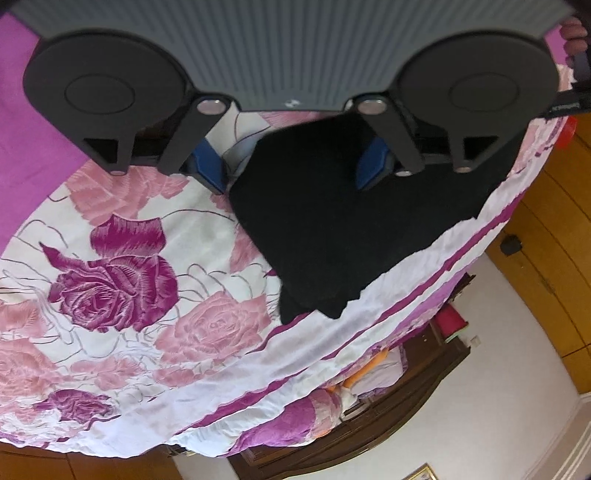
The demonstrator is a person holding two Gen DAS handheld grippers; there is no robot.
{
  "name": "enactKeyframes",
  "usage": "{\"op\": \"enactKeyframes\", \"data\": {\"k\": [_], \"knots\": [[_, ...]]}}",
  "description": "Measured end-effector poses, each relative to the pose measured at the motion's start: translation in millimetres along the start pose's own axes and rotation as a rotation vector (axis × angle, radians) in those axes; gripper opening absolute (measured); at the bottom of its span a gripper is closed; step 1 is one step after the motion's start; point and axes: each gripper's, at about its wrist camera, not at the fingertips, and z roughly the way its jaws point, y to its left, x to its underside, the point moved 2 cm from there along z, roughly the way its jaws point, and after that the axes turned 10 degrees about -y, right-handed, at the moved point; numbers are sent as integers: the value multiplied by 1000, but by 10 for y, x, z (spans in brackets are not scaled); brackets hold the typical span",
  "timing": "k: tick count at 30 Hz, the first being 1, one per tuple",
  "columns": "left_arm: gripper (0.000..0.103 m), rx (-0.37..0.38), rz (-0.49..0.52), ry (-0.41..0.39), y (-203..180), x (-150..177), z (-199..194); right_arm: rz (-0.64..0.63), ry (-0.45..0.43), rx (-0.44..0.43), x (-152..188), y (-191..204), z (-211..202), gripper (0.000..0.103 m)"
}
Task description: Fold small clothes
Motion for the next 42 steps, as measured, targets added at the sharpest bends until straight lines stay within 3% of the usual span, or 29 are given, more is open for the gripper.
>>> {"op": "enactKeyframes", "data": {"k": [6, 12, 16, 20, 25, 28, 36, 42], "knots": [[59, -14, 16, -4, -47, 16, 7, 33, 29, -29, -67, -4, 19, 83], [60, -19, 1, 2, -43, 19, 5, 208, 17, -123, -119, -54, 196, 83], [60, -31, 7, 5, -65, 25, 18, 221, -4, -169, -52, 35, 306, 83], [61, -40, 15, 7, -84, 23, 31, 185, -32, -161, 5, 79, 285, 79], [61, -33, 9, 8, -65, 28, 35, 203, 60, -73, -40, 150, 44, 79], [62, -34, 0, 8, -67, 30, 41, 157, 76, -78, 7, 163, 69, 81], [63, -30, 3, 14, -70, 25, 45, 264, -74, -144, 9, 124, 371, 82], [64, -26, 9, 33, -72, -11, 25, 278, -68, -183, -110, 207, 461, 82]]}}
